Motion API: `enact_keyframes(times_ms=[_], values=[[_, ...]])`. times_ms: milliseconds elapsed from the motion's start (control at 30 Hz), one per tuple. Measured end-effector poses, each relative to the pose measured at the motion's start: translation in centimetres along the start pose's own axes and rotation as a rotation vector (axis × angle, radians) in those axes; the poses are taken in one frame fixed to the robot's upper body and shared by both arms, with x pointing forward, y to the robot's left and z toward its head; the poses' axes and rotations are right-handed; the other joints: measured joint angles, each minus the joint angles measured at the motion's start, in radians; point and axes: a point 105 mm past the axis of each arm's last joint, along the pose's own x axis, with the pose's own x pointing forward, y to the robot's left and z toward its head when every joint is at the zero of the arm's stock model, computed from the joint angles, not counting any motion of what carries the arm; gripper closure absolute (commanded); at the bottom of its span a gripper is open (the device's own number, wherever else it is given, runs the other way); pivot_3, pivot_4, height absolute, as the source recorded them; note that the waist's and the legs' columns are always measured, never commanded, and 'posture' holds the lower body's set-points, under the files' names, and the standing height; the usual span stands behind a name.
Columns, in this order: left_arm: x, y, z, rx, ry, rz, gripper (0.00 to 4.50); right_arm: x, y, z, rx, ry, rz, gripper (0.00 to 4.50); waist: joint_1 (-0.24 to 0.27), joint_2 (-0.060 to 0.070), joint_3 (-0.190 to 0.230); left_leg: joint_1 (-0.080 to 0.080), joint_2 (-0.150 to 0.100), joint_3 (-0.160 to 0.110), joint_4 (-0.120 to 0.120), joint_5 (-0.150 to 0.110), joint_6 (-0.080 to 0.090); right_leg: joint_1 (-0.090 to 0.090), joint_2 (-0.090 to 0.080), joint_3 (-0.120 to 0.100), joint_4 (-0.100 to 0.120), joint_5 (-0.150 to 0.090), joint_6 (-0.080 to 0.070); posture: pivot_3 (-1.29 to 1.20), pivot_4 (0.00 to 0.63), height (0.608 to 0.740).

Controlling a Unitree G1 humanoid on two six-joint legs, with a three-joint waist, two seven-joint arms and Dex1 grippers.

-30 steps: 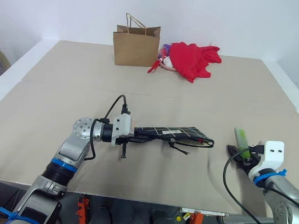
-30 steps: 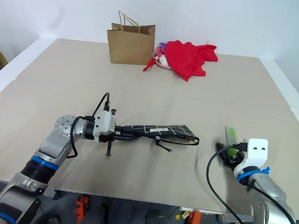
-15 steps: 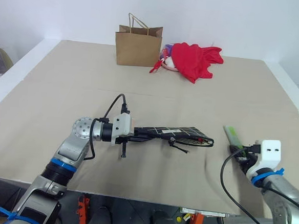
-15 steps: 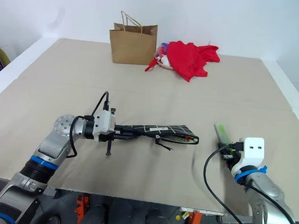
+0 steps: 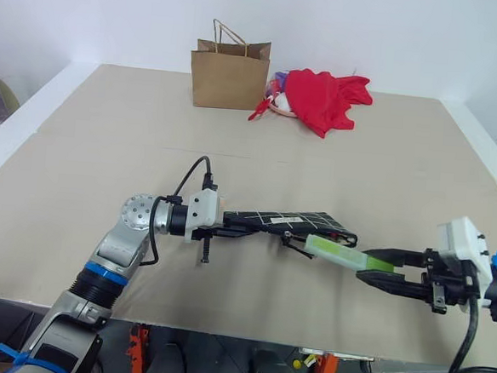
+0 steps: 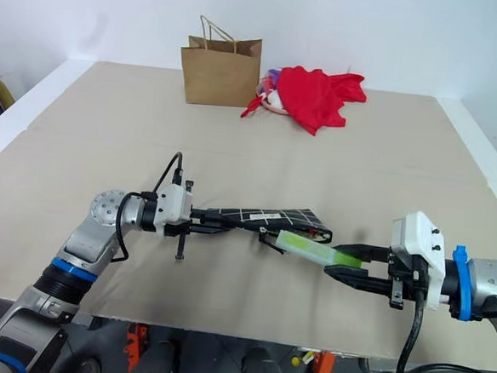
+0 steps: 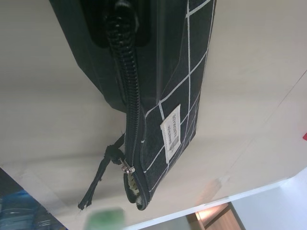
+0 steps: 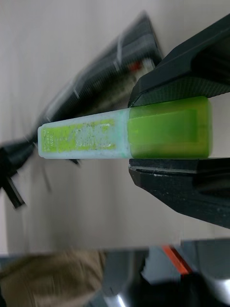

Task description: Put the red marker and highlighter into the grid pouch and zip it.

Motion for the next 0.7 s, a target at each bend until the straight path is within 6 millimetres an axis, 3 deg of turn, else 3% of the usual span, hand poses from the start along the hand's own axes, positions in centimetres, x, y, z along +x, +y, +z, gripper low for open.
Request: enact_keyframes(times_ms=[167, 467, 700], values=[[0.1, 0.0, 0.1, 0.001, -0.004, 0.000, 4.50, -0.7, -1.3, -0.9, 0.031, 0.019, -0.056, 3.36, -0.002, 0.000, 0.000, 0.000, 0.000, 0.000, 0.000, 0.000, 0.000, 0.000, 0.000, 0.000, 0.000, 0.001, 0.000, 0.00, 0.150, 0.740], [0.1, 0.0, 0.3, 0.006, -0.010, 0.003, 4.50, -0.8, -1.6, -1.5, 0.048, 0.033, -0.053, 3.36, 0.000, 0.000, 0.000, 0.000, 0.000, 0.000, 0.000, 0.000, 0.000, 0.000, 0.000, 0.000, 0.000, 0.000, 0.000, 0.00, 0.150, 0.740], [0.4, -0.1, 0.6, 0.011, -0.025, -0.002, 4.50, 1.8, -2.4, -0.2, 0.044, 0.016, -0.001, 3.36, -0.004, 0.000, 0.000, 0.000, 0.000, 0.000, 0.000, 0.000, -0.001, 0.000, 0.000, 0.000, 0.000, 0.001, 0.000, 0.00, 0.150, 0.740]])
